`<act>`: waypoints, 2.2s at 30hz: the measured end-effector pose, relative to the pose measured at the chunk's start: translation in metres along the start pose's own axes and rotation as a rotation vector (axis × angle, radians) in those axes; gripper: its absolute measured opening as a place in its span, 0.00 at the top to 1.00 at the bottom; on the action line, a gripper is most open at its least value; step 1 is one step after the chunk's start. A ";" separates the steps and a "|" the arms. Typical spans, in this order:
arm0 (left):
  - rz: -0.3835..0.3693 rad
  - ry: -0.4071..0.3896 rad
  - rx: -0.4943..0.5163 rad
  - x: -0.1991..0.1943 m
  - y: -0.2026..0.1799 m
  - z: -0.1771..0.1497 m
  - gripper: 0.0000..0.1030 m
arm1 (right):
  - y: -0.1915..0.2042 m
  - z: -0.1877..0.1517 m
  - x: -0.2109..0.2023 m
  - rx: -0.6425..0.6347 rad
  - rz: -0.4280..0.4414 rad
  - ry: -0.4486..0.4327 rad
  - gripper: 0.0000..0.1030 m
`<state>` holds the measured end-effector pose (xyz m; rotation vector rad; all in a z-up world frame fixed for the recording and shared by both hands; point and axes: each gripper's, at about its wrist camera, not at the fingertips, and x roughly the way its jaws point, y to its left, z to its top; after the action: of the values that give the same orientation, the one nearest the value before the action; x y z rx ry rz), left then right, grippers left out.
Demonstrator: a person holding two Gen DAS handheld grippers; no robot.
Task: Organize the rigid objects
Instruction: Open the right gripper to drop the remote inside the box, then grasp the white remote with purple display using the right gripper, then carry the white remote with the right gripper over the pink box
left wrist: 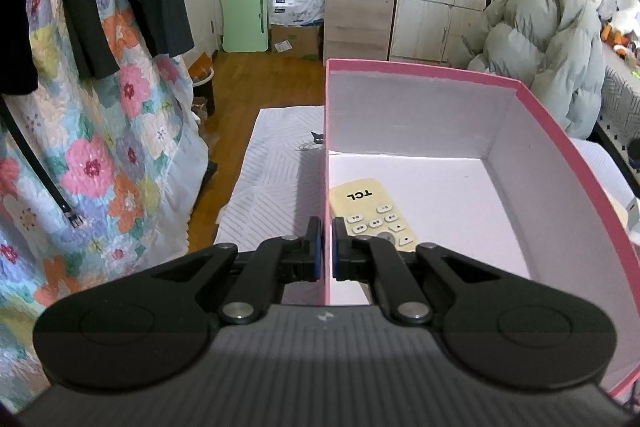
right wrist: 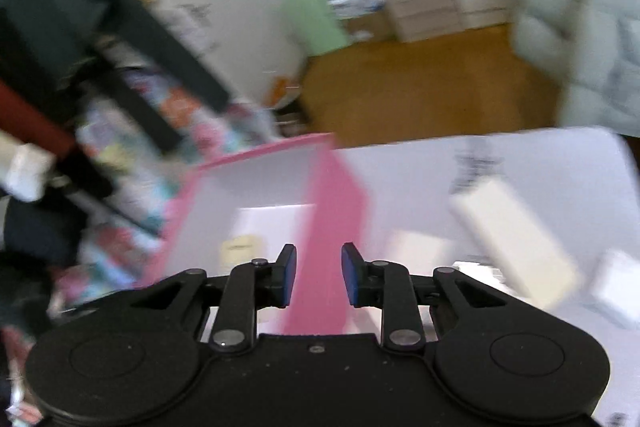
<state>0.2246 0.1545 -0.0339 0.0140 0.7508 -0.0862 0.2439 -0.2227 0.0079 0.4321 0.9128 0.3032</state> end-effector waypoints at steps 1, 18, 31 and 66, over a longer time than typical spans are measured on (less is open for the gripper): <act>0.003 0.001 0.003 0.000 -0.001 0.000 0.97 | -0.012 0.002 0.004 -0.005 -0.041 0.016 0.69; 0.029 -0.024 0.049 -0.004 -0.006 -0.001 0.98 | -0.064 0.034 0.093 -0.312 -0.282 0.176 0.42; 0.041 -0.024 0.062 -0.004 -0.006 -0.001 0.98 | -0.047 0.029 0.093 -0.429 -0.294 0.111 0.41; 0.042 -0.056 0.058 -0.006 -0.006 -0.005 0.98 | 0.097 -0.011 -0.080 -0.543 -0.027 -0.237 0.43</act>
<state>0.2159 0.1493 -0.0333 0.0820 0.6918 -0.0677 0.1817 -0.1700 0.1035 -0.0470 0.5721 0.4489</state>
